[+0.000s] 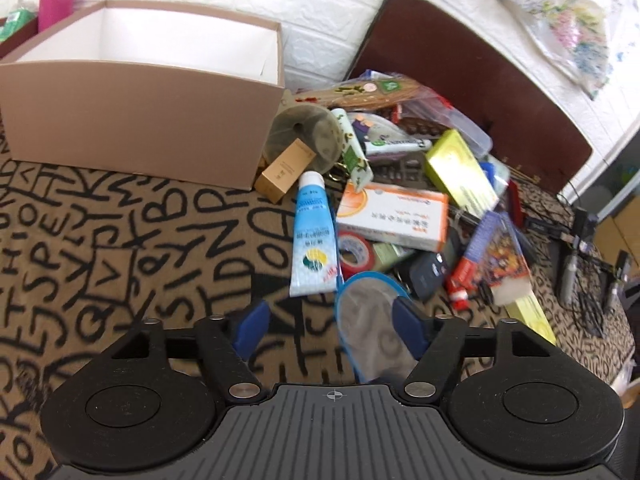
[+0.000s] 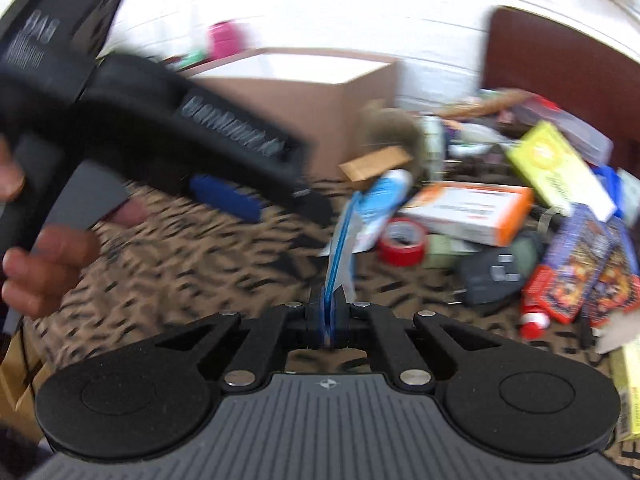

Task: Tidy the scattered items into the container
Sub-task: 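Grasp the blue-rimmed fly swatter handle with the right gripper, then pass the fly swatter from the right gripper into the left gripper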

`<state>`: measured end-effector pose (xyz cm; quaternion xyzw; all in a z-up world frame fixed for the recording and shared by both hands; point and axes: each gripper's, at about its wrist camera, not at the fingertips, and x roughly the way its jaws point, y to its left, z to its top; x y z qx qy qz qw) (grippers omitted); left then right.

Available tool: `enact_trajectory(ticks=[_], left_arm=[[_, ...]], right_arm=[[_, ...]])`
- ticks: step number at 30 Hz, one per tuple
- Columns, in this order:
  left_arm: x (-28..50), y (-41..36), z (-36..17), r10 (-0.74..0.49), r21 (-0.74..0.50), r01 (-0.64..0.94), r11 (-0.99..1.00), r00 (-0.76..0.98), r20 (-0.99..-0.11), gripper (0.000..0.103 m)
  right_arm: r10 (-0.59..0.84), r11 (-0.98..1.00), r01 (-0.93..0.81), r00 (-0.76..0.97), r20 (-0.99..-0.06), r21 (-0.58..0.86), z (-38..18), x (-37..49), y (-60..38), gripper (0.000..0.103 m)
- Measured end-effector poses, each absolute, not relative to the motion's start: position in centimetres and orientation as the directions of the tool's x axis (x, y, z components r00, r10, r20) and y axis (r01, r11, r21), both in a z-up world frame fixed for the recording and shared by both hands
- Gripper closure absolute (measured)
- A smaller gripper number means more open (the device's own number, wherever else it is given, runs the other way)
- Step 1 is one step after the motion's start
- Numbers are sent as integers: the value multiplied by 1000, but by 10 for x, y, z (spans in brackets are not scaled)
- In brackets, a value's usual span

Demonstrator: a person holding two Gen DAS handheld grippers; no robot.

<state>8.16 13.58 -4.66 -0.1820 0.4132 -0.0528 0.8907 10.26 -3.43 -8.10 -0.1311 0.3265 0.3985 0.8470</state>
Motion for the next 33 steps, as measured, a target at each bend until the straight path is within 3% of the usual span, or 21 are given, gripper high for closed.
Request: enact_trajectory(ticks=[5,11,14,18,19,21,22,23,25,29,32,33], left_arm=[[53,138,-46,-228,-331,-47,942,634,-739,19],[30,153,-38,-282,-406,-41,913,656,-700,11],[29,148,-35,-248,-358,-25,933,677,-693,9],[42,139,-48,-282,-359,9,933,638,-717,14],[45,137,-52,-298,-362,28,932,630,-717,18],[52,135,-62,-307,-358,36,933,602,-738,53],[56,137,-69,-311,-363,29,931,586,-749,64],[59,141,-77,-315,-371,18,928,570,-759,93],[60,151,-87,-314,-385,-9,923,559,-768,102],[56,174,-91,-243,-326,-44,944,574,-782,102],[54,189,-91,-211,-310,-76,948,579,-788,75],[53,192,-90,-198,-304,-87,949,585,-787,73]], right_arm=[[608,596,-801,411,-680,49,-84,78,-23,97],[602,588,-806,387,-699,60,-93,71,-15,97],[612,588,-806,385,-691,72,-93,71,-12,96],[622,566,-822,372,-689,66,-92,66,-13,80],[618,565,-823,374,-692,60,-93,65,-13,77],[604,574,-818,381,-700,50,-95,67,-15,75],[597,581,-812,386,-703,48,-95,68,-17,72],[591,589,-807,390,-706,47,-95,70,-19,70],[584,602,-797,399,-707,47,-95,72,-24,66],[569,635,-771,422,-705,51,-94,81,-33,66],[541,681,-731,458,-705,47,-94,94,-34,67],[531,699,-713,469,-705,51,-95,100,-33,67]])
